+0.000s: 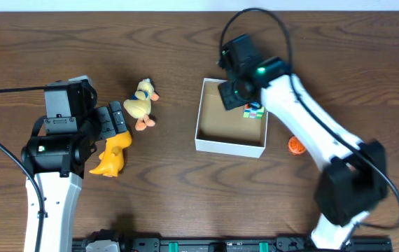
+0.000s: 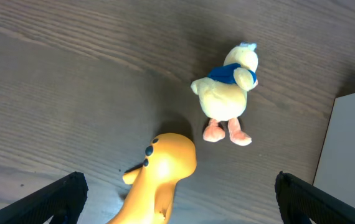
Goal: Pack container
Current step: 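Carry the black cap left over the white box, then lower the black cap into the box beside the cube and release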
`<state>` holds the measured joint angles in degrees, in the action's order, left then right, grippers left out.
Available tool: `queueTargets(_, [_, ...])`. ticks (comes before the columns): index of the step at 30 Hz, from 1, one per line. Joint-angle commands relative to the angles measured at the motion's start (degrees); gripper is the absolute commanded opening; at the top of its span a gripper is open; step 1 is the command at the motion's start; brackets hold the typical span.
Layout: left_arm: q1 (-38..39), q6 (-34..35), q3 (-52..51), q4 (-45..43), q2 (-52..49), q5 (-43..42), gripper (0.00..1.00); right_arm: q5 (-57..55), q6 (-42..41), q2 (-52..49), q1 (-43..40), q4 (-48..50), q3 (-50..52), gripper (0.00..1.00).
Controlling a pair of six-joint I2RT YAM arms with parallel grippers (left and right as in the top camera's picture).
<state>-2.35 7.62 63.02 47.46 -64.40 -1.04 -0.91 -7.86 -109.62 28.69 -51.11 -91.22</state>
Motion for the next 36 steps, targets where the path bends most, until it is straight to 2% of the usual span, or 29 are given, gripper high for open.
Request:
queueTargets(1, [0.1,-0.5,1.2,0.1,0.0,0.7,0.98,-1.5,4.4,-3.7,-1.0,2.1,-0.2,0.01])
queueTargets(9, [0.1,-0.5,1.2,0.1,0.0,0.7,0.98,-1.4,8.2,-7.8,-2.1,7.7,-0.2,0.01])
queueTargets(24, [0.1,-0.5,1.2,0.1,0.0,0.7,0.98,-1.0,8.2,-11.4,-1.9,6.4,0.2,0.02])
queueTargets(26, [0.1,-0.5,1.2,0.1,0.0,0.7,0.98,-1.0,8.2,-11.5,-1.9,6.4,0.2,0.08])
queueTargets(29, [0.1,-0.5,1.2,0.1,0.0,0.7,0.98,-1.0,8.2,-11.5,-1.9,6.3,0.2,0.24])
queueTargets(32, [0.1,-0.5,1.2,0.1,0.0,0.7,0.98,-1.0,8.2,-11.5,-1.9,6.1,0.2,0.27])
queueTargets(36, [0.1,-0.5,1.2,0.1,0.0,0.7,0.98,-1.0,8.2,-11.5,-1.9,5.9,0.2,0.38])
